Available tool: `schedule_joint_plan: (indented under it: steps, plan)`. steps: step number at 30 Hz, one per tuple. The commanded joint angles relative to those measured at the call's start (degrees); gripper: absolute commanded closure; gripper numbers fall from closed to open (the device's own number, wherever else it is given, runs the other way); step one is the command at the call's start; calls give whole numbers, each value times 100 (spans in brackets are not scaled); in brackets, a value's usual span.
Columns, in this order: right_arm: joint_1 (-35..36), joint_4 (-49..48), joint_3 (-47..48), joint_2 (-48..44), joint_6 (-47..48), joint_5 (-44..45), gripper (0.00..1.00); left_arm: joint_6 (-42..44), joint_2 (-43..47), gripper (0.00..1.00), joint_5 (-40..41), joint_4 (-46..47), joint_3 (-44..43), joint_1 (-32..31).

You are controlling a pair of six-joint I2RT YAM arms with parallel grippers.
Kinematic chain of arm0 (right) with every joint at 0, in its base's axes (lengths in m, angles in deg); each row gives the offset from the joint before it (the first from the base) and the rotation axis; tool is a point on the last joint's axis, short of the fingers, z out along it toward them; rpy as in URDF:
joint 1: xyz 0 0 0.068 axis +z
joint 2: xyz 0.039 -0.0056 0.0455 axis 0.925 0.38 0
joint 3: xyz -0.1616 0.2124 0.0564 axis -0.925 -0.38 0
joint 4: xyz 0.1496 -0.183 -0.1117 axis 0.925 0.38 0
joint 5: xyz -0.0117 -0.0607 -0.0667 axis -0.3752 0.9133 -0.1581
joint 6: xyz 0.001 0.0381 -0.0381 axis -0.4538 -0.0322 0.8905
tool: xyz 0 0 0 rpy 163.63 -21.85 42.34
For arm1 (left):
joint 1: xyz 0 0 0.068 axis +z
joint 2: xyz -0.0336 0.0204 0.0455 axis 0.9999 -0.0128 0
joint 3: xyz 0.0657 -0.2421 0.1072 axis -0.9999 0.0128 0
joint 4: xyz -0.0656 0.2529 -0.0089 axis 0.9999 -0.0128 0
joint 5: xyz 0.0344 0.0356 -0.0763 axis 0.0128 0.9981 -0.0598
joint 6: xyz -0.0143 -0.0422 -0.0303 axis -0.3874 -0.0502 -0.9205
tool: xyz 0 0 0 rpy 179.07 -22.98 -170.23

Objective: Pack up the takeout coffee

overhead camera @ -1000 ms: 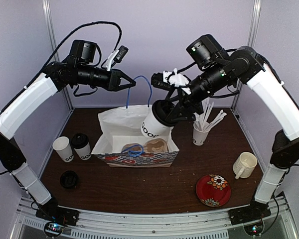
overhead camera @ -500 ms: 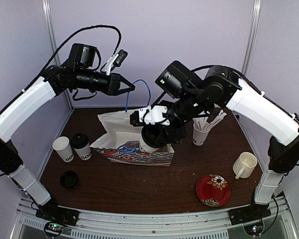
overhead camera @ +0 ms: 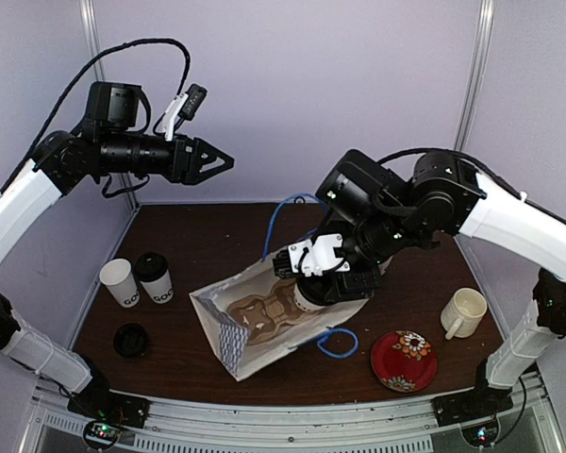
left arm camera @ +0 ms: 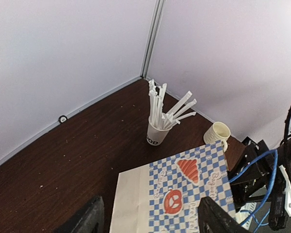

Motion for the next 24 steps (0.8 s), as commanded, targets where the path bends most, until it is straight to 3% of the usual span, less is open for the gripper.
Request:
schedule_joint_plan:
  steps: [1,15,24]
  plan:
    - [106,-19,-369,-217,28,125,41,260,221,30,591,63,306,-34]
    - [530,-724,-562,-98,489,682,42,283,109,30,933,51,426,-28]
    - [688,-1676,-1316,-5,807,1676,43,302,67,30,930,81,532,-27]
